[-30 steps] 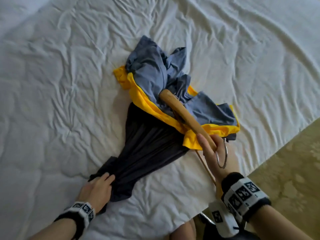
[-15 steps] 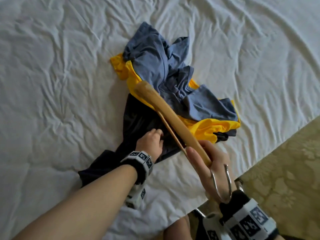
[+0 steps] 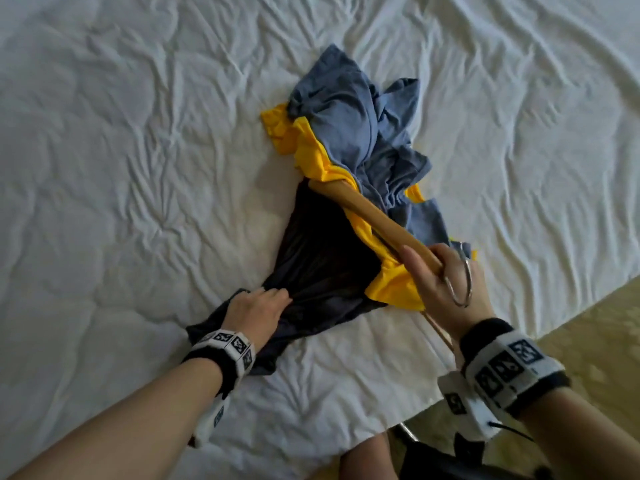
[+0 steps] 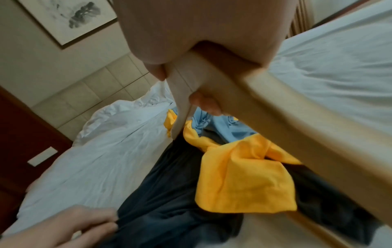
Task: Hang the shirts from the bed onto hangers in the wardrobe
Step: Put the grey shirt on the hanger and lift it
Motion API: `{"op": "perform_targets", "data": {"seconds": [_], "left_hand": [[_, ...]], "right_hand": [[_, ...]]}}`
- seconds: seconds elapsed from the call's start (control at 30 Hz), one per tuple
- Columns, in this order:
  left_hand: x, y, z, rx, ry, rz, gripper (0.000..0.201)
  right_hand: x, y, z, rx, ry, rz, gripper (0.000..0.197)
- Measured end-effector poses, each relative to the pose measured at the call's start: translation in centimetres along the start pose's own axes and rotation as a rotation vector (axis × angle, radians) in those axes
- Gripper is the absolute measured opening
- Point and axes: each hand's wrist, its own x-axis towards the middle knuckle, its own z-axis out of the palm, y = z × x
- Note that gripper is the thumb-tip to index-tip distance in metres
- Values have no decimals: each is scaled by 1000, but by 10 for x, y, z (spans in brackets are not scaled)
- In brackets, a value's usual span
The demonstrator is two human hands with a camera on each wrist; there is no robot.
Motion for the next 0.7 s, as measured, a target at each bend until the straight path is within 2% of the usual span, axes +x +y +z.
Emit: {"op": "perform_targets", "data": {"seconds": [0.07,0.13,0.23,0.27,0.37,0.43,0.5,0.57,0.63,0.7], "left_hand": [[-10,-10,-1,2,54,4,36],[-19,-23,-5,-24,49,5,40],[-55,-70,2,-9,38,-124,39],[-72,-91,2,8,-31,-208,38],[-117,-138,-8,108,-374,-465,24],[-127,-146,-13,99,-447,-535,24],[-121,-140,-16,12,-387,-569,21],[-106,-124,-17,-49,-176,-508,21],[-81,-98,-24,-89,82,-332,25],[-46,-63,-37,-188,198,-77,21]], "right_hand": [[3,-4,-2,-45,18,-29,65],[4,-7,-6,-82,25,-31,66],[7,-9,-20,-161,52,-16,70],[9,-9,-26,-172,59,-16,67],[9,-5,-36,-167,28,1,65],[7,-7,-29,-147,4,20,58],[2,-12,-15,-128,-13,58,50],[-3,-13,-3,-77,-19,57,58],[-8,-14,3,-42,-12,53,68],[-11,-15,6,-33,-24,63,70]]}}
